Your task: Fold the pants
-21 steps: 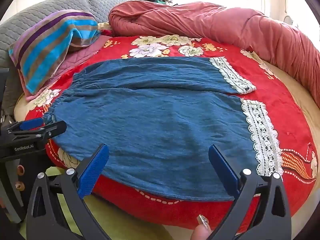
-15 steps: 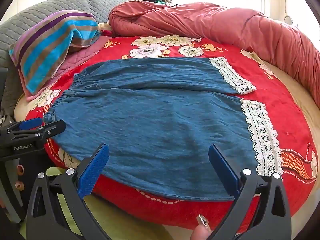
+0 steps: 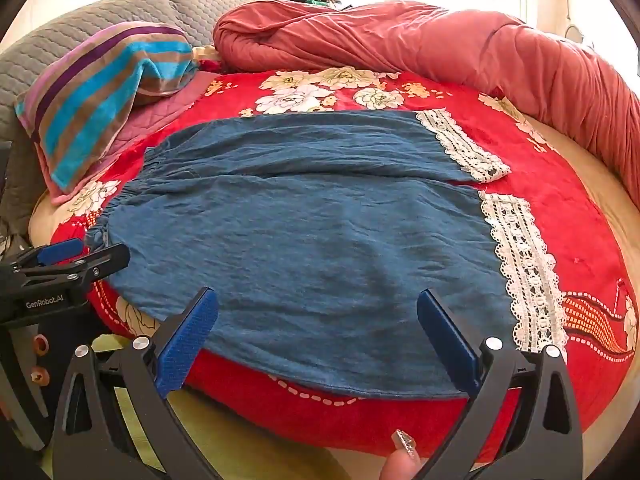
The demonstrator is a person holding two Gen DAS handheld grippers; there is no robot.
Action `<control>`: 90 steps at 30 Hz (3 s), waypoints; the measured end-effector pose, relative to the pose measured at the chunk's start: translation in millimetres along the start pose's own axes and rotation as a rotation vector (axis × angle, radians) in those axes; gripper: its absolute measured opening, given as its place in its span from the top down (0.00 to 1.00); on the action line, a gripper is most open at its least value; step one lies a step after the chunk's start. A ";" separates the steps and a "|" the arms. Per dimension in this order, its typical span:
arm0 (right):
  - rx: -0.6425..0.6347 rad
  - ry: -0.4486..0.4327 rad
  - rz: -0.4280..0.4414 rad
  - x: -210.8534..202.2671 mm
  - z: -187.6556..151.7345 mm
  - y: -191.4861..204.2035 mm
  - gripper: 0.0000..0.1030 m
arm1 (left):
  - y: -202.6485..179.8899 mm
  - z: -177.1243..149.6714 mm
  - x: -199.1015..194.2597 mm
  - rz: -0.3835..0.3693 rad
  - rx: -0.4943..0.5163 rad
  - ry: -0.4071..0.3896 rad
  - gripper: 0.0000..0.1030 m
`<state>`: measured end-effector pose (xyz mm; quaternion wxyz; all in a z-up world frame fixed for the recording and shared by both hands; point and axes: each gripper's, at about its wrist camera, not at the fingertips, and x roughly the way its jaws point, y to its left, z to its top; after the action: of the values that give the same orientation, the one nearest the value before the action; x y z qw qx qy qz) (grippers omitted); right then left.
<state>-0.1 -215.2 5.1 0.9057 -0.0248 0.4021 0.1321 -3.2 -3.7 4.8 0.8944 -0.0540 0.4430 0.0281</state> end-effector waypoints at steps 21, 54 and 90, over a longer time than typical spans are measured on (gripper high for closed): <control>0.009 0.006 -0.005 -0.4 0.2 -2.1 0.04 | -4.1 0.6 -3.9 -0.002 0.006 -0.006 0.08; -0.067 -0.002 -0.007 17.7 26.8 4.9 0.04 | 12.6 18.4 10.1 0.026 -0.015 -0.002 0.08; -0.357 -0.005 0.067 161.3 189.4 57.6 0.04 | 134.8 141.7 116.9 0.165 -0.183 0.092 0.08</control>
<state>225.2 -95.7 18.0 0.8830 -0.1715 0.3706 0.2314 166.2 147.6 -12.6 0.8593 -0.0997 0.4819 0.1394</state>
